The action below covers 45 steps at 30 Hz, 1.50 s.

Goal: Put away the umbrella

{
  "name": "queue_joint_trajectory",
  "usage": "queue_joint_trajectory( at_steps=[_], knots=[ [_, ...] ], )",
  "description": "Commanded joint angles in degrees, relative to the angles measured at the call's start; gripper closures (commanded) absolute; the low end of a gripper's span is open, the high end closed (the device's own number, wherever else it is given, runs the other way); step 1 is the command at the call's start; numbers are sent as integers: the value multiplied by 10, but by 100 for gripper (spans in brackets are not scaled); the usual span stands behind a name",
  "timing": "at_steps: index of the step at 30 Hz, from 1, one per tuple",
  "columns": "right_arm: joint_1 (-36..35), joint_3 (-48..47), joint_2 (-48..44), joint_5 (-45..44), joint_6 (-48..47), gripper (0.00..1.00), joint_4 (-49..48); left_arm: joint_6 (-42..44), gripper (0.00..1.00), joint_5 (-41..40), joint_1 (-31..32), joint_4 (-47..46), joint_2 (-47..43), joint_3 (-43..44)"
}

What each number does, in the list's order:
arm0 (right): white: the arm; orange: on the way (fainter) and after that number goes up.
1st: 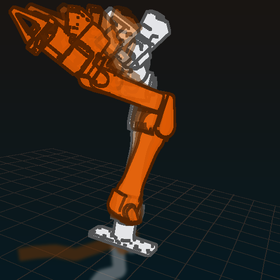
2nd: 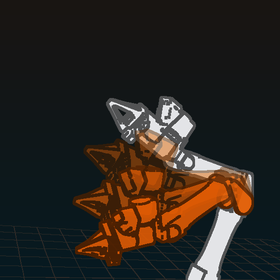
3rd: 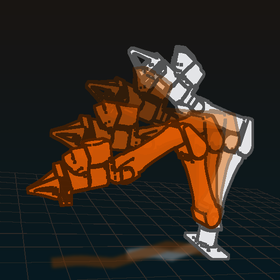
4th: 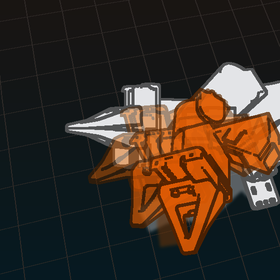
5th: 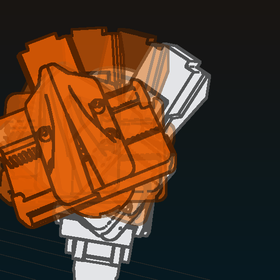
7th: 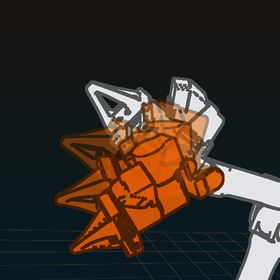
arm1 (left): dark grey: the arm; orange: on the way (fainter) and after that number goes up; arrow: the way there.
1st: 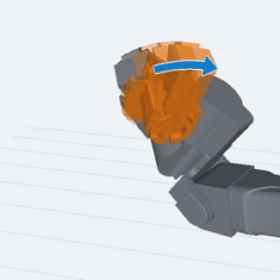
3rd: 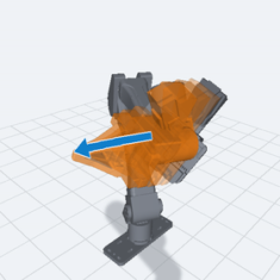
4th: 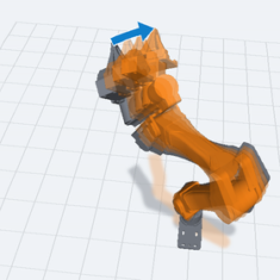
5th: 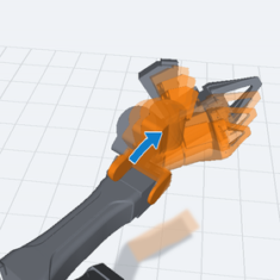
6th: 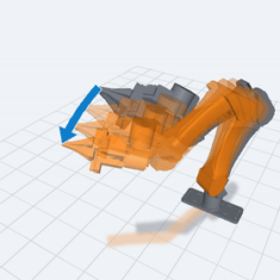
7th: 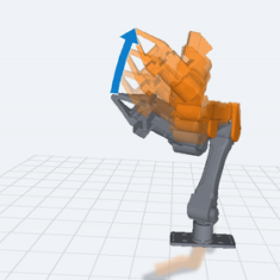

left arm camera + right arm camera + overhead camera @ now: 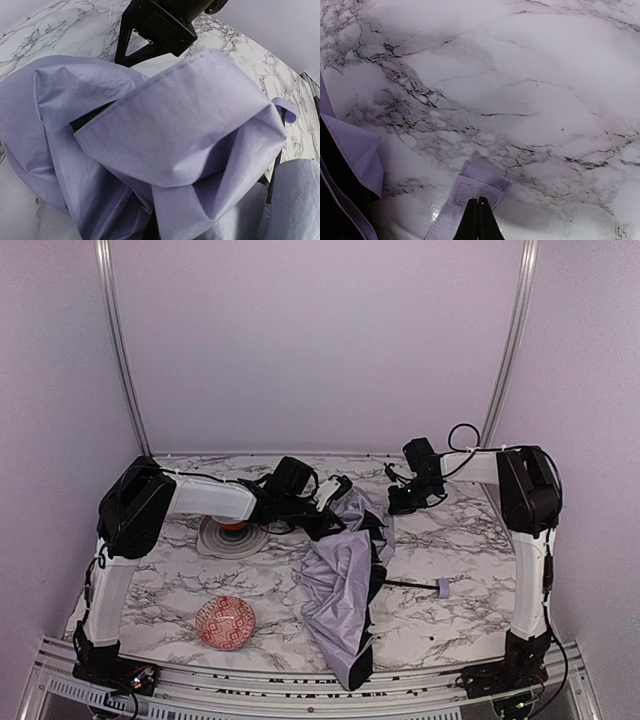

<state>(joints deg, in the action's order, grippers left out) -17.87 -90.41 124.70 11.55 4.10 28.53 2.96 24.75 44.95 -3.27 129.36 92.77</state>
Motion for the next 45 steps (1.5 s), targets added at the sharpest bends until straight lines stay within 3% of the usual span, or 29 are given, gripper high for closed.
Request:
queue_joint_trajectory(
  at_steps=[1,4,9,13,18,25,30,33,36,42,45],
  knots=[
    [1,-28,-29,50,1,100,-6,7,100,41,5,-85,-87,-48],
    [1,-20,-47,13,-4,97,14,10,100,3,7,-84,-107,-67],
    [-13,23,-115,-111,-3,63,45,-7,100,-78,19,-109,-137,-125],
    [-47,93,-157,-103,33,37,35,-34,100,-100,34,-174,-156,-184],
    [-61,172,-182,-92,93,27,-10,-68,100,-131,49,-228,-176,-230],
    [-53,149,-199,-103,86,26,3,-77,100,-143,56,-249,-200,-265],
    [26,66,-221,-99,13,26,-4,-70,100,-144,56,-254,-203,-269],
    [52,64,-220,11,-74,25,-7,-67,100,-144,56,-255,-204,-273],
    [78,96,-216,78,-48,23,-22,-64,100,-142,56,-256,-206,-273],
    [78,95,-175,41,-23,23,-12,-55,100,-130,56,-256,-203,-270],
    [56,80,-154,-46,-31,23,17,-58,100,-126,56,-256,-202,-269]
  ],
)
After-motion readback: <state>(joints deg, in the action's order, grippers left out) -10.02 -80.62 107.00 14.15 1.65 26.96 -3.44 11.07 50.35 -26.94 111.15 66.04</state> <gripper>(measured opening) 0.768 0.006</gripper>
